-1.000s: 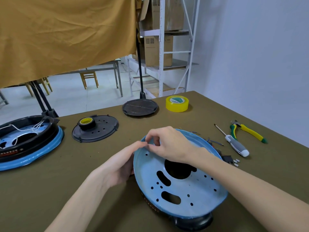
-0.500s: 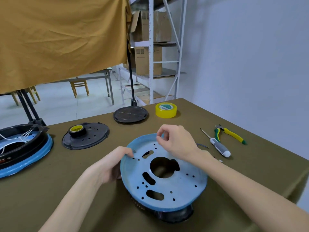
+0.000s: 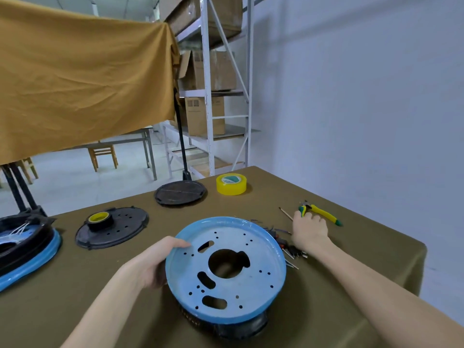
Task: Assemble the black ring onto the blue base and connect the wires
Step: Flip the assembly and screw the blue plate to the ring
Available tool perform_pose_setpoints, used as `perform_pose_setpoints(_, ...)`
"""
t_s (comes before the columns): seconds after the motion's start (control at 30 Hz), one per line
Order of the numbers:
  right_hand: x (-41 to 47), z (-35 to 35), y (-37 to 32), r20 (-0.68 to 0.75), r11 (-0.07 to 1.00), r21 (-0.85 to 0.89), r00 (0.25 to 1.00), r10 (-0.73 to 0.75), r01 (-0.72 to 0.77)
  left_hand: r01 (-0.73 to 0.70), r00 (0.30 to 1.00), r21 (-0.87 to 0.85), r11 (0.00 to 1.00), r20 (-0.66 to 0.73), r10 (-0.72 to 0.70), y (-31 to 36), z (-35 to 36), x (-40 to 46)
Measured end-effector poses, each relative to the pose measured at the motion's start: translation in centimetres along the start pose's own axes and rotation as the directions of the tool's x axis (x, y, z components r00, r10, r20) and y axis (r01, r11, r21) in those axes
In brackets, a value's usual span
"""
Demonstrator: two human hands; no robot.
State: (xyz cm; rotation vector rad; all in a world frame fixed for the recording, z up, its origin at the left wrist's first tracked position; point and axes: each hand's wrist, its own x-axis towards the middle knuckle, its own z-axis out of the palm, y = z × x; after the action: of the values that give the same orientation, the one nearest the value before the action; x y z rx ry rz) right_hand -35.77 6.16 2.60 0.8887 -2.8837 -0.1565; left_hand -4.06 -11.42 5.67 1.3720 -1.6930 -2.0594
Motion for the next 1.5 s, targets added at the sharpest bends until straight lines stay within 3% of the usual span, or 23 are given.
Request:
perform_pose_setpoints(0.13, -0.5, -0.6, 0.6, -0.055, 0.999, 0.043, 0.998, -0.02, 0.022, 0.003, 1.0, -0.011, 1.0, -0.024, -0.003, -0.2, 0.0, 0.0)
perform_pose_setpoints(0.23, -1.4, -2.4, -0.2, -0.288, 0.933, 0.342, 0.958, -0.011, 0.113, -0.005, 1.0, -0.01, 1.0, -0.023, 0.004, -0.1, 0.1, 0.1)
perform_pose_setpoints(0.3, -2.1, -4.2, -1.5, -0.425, 0.748, 0.606, 0.905, 0.017, 0.271, -0.01, 1.0, -0.009, 1.0, -0.016, 0.01, 0.0, 0.2, 0.2)
perform_pose_setpoints(0.37, -3.0, -6.3, -3.2, -0.515, 0.492, 0.766, 0.853, 0.085, 0.414, -0.011, 1.0, -0.009, 1.0, -0.011, 0.01, 0.1, 0.2, 0.1)
perform_pose_setpoints(0.53, -5.4, -11.7, -7.5, -0.626, 0.069, 0.773, 0.742, 0.239, 0.63, -0.019, 1.0, -0.032, 0.999, 0.025, 0.019, -0.4, -0.1, -0.1)
perform_pose_setpoints(0.63, -6.2, -13.0, -10.1, -0.646, -0.091, 0.749, 0.754, 0.12, 0.656, -0.05, 0.994, -0.083, 0.995, 0.092, 0.058, -0.7, -0.4, -0.2)
perform_pose_setpoints(0.73, -6.6, -12.3, -12.4, -0.729, -0.081, 0.684, 0.683, -0.044, 0.725, -0.089, 0.985, -0.144, 0.986, 0.135, 0.108, -0.8, -0.6, 0.0)
perform_pose_setpoints(0.8, -6.4, -11.6, -13.4, -0.765, -0.064, 0.644, 0.639, -0.075, 0.763, -0.099, 0.983, -0.155, 0.983, 0.138, 0.121, -0.9, -0.6, 0.2)
perform_pose_setpoints(0.97, -5.2, -11.9, -13.6, -0.763, -0.045, 0.646, 0.645, -0.042, 0.762, -0.074, 0.984, -0.177, 0.981, 0.148, 0.101, -0.9, -0.9, 0.1)
perform_pose_setpoints(1.27, -5.5, -10.5, -14.7, -0.751, 0.017, 0.637, 0.625, -0.213, 0.771, -0.06, 0.98, -0.145, 0.988, 0.18, 0.086, -0.8, -1.0, 0.2)
perform_pose_setpoints(1.5, -5.2, -10.9, -14.9, -0.761, 0.02, 0.63, 0.622, -0.185, 0.776, -0.037, 0.976, -0.163, 0.986, 0.207, 0.071, -0.8, -1.0, 0.3)
